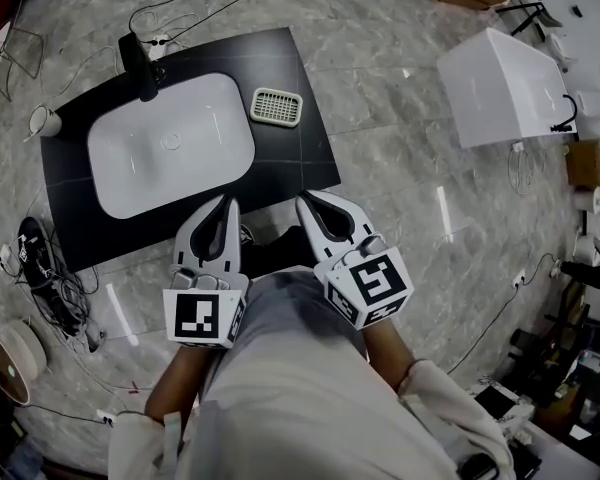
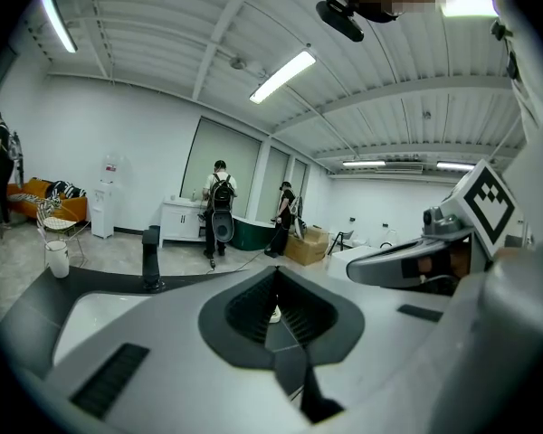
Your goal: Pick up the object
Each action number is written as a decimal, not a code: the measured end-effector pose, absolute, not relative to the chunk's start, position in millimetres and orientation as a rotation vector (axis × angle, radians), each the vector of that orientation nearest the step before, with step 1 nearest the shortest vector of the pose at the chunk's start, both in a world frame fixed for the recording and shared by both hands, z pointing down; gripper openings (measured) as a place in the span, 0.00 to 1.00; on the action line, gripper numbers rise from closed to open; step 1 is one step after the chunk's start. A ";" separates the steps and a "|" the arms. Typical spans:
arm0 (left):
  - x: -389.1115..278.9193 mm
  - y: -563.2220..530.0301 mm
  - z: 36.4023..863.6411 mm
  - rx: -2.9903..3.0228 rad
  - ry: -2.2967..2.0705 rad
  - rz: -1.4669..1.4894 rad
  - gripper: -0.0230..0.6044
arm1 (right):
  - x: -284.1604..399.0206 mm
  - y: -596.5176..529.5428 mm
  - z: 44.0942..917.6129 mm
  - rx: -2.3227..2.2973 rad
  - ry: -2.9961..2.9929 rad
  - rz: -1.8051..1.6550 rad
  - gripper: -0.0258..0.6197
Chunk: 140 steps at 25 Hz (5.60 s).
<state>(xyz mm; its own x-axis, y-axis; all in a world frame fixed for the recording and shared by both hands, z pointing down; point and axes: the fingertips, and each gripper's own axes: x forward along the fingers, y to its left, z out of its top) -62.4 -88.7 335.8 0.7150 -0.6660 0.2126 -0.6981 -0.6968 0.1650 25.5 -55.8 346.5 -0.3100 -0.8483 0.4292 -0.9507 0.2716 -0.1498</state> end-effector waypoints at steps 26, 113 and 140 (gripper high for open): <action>-17.5 -142.9 349.0 2.591 -1.191 0.239 0.04 | 59.8 -129.3 403.0 1.331 -2.311 0.670 0.06; -24.9 -143.6 411.1 2.308 -1.350 0.393 0.04 | 74.3 -241.8 619.1 0.869 -1.976 0.475 0.27; -30.9 -146.7 409.9 2.298 -1.298 0.362 0.04 | 69.9 -238.2 616.2 0.869 -1.917 0.342 0.13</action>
<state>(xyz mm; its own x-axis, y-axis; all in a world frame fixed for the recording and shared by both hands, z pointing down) -30.9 -146.7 409.9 0.5168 -0.7312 0.4453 -0.8561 -0.4398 0.2713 69.9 -238.2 616.2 -0.2779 -0.4255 0.8613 -0.6972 0.7061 0.1239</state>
